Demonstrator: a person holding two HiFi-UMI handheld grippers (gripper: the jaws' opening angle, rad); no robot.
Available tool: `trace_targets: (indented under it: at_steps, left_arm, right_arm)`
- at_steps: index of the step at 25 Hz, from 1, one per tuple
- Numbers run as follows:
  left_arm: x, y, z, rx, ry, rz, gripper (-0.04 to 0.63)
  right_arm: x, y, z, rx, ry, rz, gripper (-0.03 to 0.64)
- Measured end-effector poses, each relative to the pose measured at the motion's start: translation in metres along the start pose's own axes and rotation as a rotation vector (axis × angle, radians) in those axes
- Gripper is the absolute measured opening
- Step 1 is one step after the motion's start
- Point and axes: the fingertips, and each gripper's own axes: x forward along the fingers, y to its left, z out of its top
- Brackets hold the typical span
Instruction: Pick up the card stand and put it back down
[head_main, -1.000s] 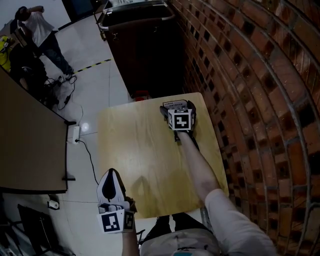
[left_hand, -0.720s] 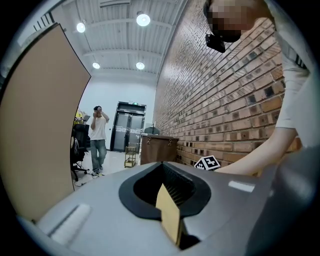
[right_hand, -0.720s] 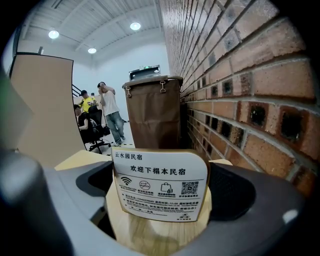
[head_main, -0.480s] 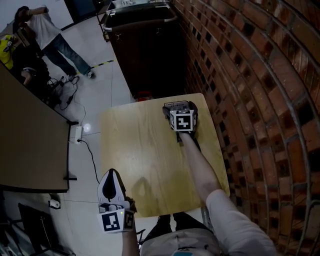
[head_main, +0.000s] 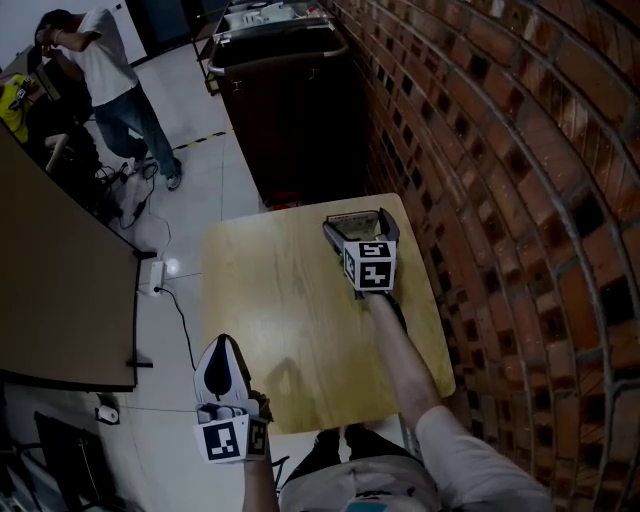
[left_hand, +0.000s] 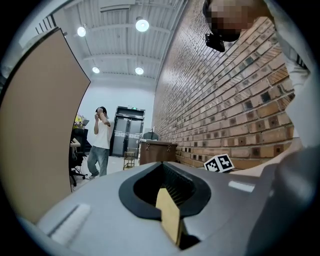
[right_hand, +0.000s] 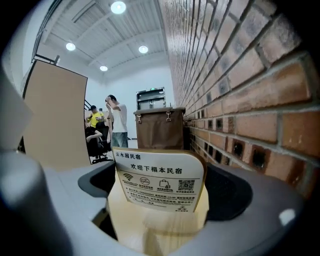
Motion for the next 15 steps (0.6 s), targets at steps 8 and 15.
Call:
trace_targets:
  at_steps: [8,15]
  left_arm:
    - [-0.014,-0.003,0.015,0.007,-0.057,-0.019,0.005]
    - [-0.028,-0.009,0.036,0.045,-0.112,-0.018,0.005]
  right_arm:
    - [-0.130,0.035,0.056,-0.022,-0.188,0.070,0.531]
    - [-0.233,0.068,0.077,-0.004,-0.250,0.124,0.531]
